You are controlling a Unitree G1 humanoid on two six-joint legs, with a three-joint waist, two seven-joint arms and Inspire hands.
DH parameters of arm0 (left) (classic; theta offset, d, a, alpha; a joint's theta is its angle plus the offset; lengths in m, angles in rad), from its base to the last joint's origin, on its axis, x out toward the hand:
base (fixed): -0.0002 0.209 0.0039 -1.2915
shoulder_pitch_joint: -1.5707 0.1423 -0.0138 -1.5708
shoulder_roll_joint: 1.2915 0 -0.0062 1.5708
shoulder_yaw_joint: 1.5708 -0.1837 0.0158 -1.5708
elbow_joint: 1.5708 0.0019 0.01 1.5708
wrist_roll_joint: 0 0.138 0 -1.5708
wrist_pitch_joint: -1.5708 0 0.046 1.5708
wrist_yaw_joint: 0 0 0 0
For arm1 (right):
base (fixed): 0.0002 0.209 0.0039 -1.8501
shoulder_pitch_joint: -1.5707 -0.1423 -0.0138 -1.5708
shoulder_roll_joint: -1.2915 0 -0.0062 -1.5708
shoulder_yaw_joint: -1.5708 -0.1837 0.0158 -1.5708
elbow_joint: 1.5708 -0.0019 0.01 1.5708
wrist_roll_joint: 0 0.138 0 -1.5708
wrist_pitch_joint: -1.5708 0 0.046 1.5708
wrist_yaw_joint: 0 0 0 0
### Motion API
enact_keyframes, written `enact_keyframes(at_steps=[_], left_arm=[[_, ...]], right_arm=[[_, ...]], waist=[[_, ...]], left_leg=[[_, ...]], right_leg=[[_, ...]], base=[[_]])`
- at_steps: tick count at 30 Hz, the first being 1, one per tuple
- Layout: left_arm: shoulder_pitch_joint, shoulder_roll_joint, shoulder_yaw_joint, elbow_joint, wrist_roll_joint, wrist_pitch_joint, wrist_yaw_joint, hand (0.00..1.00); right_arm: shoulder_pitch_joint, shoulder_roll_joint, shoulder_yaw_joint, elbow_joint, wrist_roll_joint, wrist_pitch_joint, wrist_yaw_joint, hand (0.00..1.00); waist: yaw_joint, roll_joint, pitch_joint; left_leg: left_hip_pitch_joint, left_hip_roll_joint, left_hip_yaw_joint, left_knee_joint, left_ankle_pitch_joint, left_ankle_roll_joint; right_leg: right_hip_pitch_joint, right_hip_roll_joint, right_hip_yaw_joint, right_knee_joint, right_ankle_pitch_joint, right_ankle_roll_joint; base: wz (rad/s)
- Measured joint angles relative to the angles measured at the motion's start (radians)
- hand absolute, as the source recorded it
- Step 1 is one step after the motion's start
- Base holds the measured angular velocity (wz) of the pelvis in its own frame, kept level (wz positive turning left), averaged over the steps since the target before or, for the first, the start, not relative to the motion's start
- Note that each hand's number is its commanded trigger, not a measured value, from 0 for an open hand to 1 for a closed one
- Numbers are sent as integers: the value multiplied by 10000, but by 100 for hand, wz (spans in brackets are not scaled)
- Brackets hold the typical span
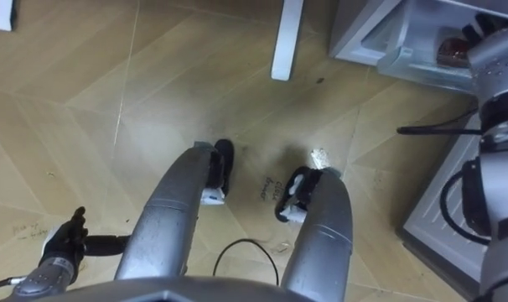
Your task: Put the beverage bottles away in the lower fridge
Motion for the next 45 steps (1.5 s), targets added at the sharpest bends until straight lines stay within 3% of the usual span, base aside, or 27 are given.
enact_keyframes(at_steps=[2,5,13,20,21,31,36,41,45], left_arm=[[-1,23,10,-30,21,-15,-15,0],[0,65,44,-130,303,-23,-40,0],[1,83,41,6,468,-16,-248,0],[17,103,64,410,255,-10,-901,0],[9,115,64,438,248,-13,-995,0],[-159,87,72,854,263,-149,-1234,0],[-204,-100,427,1148,237,-150,-1406,0],[-235,-238,444,1614,-26,-158,-1389,0],[-334,-437,488,1968,-150,-157,-1386,0]], right_arm=[[1,-2,0,40,0,0,69,0],[1,-6,-1,299,-84,0,314,0],[128,-5,-6,847,-336,5,964,0],[630,-4,-5,1067,-770,135,1630,0],[674,0,-1,1065,-950,137,1695,0],[1126,1,-8,1017,-1854,42,1972,0],[1968,3,-23,419,-1824,-411,1950,0],[2959,31,-232,-48,-1723,-784,1851,0],[3553,279,-545,-99,-1088,-1026,1757,0]], waist=[[-24,-1,0],[-52,-1,0],[-118,-9,5],[-118,-15,9],[-84,15,5],[15,72,-8],[233,184,-21],[133,364,-121],[-57,445,-182]], left_leg=[[34,12,18,-24,1,-1],[60,146,102,-59,2,2],[371,192,198,-125,-4,13],[967,342,243,-372,-14,-9],[1028,455,255,-390,-18,-14],[1587,688,365,-706,-43,25],[2107,985,477,-1110,-34,-5],[2641,950,479,-1572,-2,-37],[3012,923,556,-1823,-3,-41]], right_leg=[[28,6,-1,-19,55,-97],[118,54,-89,-120,74,-118],[452,48,-119,-175,63,-101],[1062,252,-150,-563,146,-96],[1146,409,-125,-717,235,-77],[1784,719,-119,-1428,561,19],[2326,1206,54,-2235,894,88],[2905,1282,3,-2811,1039,141],[3250,1224,-33,-2971,1041,146]], base=[[0],[1],[1],[-8],[-17],[-10],[-19],[-2],[1]])
